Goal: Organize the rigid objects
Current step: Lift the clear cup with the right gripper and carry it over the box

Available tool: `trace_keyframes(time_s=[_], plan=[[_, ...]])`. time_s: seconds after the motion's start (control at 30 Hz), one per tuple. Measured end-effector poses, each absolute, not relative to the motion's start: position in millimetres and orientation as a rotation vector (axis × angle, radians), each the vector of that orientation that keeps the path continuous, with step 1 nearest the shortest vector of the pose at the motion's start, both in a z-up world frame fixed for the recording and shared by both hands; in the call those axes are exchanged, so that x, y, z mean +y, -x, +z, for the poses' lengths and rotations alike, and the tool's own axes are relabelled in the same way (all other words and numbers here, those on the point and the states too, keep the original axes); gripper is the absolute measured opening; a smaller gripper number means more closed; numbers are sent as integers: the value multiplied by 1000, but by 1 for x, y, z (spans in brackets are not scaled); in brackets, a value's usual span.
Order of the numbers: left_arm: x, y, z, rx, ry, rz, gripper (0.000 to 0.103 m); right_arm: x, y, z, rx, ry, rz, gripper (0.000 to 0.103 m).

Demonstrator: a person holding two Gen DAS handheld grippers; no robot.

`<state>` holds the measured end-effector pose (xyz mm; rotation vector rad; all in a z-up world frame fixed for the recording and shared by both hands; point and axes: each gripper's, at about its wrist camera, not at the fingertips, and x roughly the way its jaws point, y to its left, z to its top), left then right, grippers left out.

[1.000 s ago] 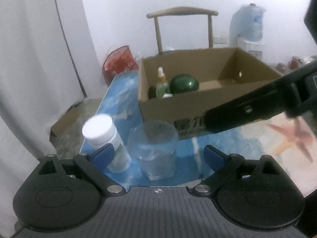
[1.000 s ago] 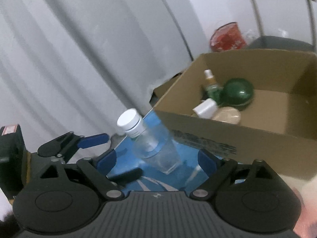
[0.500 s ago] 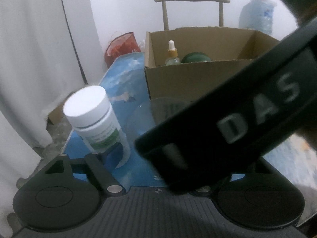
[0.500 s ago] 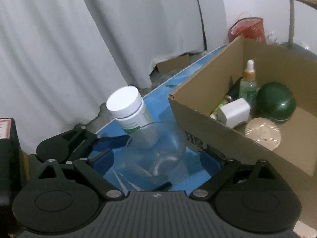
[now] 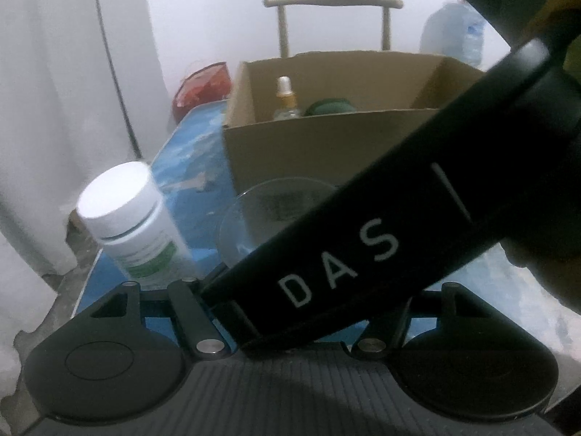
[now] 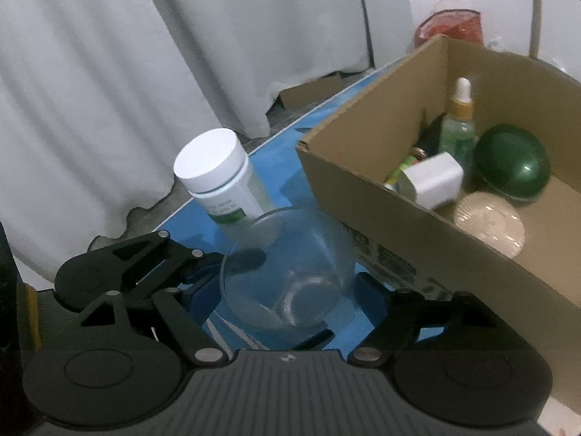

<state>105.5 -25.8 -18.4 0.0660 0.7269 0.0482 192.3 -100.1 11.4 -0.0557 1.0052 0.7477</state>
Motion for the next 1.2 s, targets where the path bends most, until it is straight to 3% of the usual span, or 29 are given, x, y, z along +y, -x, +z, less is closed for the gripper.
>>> trace_keyframes(time_s=[0.8,1.2], plan=[[-117,-103,-16,710,-246,-259,68,-220,-143,21,1049,-77,482,82],[-109,-112,-25,718,-248,-264,69,-222,-151,19,1056,-110,475,83]])
